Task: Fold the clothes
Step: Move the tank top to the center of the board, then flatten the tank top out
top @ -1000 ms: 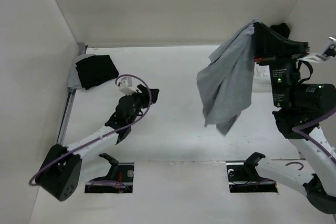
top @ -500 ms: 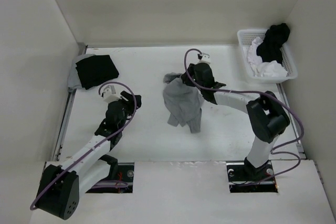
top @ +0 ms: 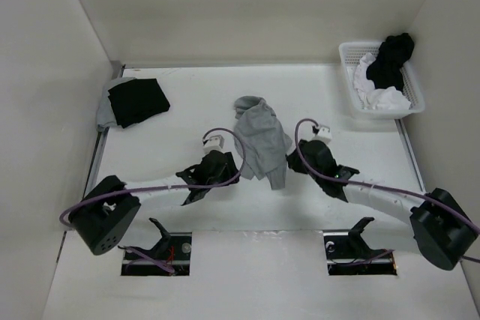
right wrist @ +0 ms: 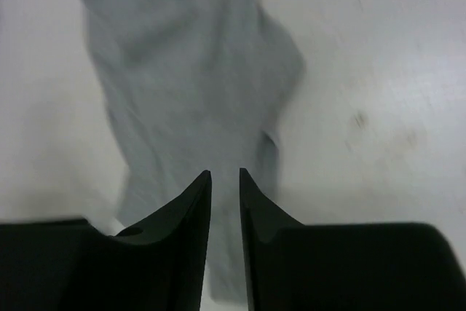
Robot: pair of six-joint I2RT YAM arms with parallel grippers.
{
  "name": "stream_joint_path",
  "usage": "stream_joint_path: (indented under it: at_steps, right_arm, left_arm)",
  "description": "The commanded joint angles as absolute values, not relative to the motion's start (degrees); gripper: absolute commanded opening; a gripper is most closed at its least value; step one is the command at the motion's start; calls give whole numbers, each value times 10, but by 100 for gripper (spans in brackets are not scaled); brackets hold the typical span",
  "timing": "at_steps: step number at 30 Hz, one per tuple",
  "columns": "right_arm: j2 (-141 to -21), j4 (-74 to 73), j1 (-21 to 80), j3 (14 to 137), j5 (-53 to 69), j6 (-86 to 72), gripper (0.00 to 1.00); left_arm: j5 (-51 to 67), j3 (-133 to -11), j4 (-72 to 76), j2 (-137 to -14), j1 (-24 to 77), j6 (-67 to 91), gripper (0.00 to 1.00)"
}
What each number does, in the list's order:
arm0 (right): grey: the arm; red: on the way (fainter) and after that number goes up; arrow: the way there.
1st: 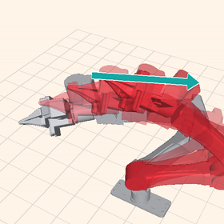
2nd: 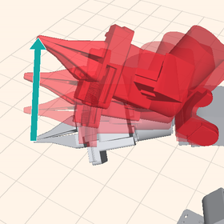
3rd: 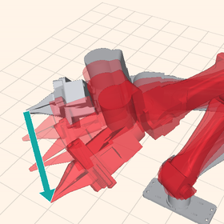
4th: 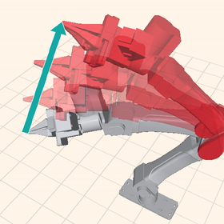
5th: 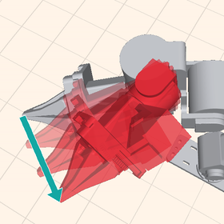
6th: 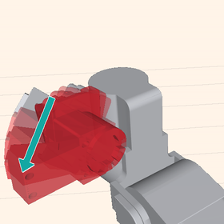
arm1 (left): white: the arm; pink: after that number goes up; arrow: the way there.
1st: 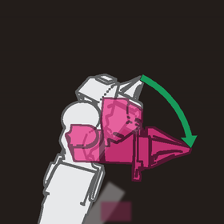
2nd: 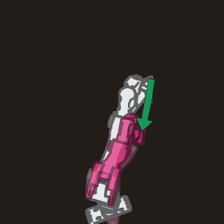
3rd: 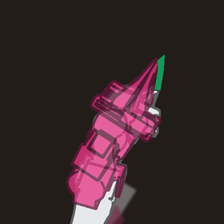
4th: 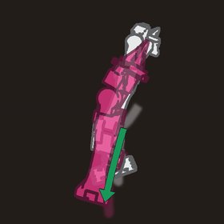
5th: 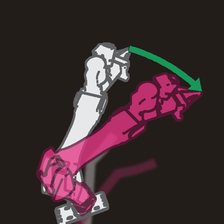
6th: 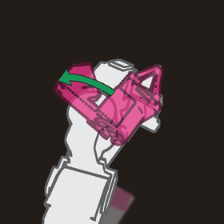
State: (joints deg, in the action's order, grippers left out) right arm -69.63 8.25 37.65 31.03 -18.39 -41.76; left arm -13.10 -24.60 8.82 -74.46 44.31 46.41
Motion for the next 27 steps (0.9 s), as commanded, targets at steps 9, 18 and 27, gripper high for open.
stream_joint_path:
  at_steps: [9, 18, 27]
  right_arm:
    - [-619, -8, 451, 214, -175, -534, 49]
    - [-678, 58, 463, 202, -111, -543, 50]
    - [-708, 115, 456, 186, -89, -555, 39]
  left_arm:
    - [-149, -322, 136, -864, 474, 474, 46]
    - [-148, -330, 127, -905, 479, 490, 34]
    - [-180, -330, 82, -895, 479, 490, 37]
